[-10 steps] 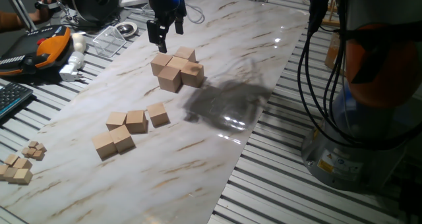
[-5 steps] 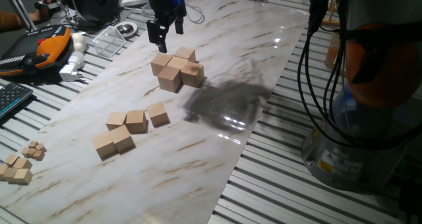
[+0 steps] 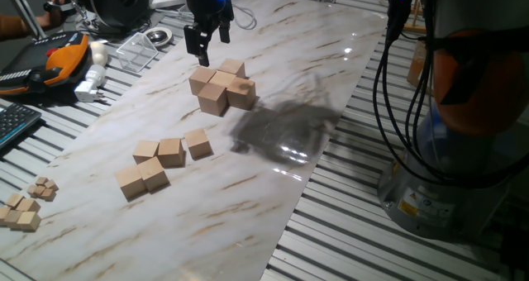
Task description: Stack the blocks into a cross shape
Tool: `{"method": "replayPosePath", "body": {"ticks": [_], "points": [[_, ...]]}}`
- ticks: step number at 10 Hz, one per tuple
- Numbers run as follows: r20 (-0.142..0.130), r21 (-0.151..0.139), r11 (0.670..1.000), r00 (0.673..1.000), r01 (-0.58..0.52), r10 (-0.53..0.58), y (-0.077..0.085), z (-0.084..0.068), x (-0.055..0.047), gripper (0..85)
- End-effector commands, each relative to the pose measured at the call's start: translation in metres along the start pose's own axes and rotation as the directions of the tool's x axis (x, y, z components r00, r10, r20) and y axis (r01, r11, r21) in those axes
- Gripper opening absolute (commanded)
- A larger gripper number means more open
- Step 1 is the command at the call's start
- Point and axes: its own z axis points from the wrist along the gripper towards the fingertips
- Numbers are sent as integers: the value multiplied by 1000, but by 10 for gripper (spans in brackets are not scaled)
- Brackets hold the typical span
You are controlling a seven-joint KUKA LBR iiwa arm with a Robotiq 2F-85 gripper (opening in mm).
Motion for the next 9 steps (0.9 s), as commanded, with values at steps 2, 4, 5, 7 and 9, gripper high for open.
{"method": "replayPosePath", "body": {"ticks": [2, 4, 5, 7, 9], "points": [[-184, -60, 942, 923, 332, -337, 0, 0, 0, 0], [-184, -60, 942, 923, 332, -337, 0, 0, 0, 0], [-184, -60, 942, 923, 332, -337, 0, 0, 0, 0], [-182, -59, 941, 923, 333, -338, 0, 0, 0, 0], [-180, -59, 941, 923, 335, -340, 0, 0, 0, 0]]}}
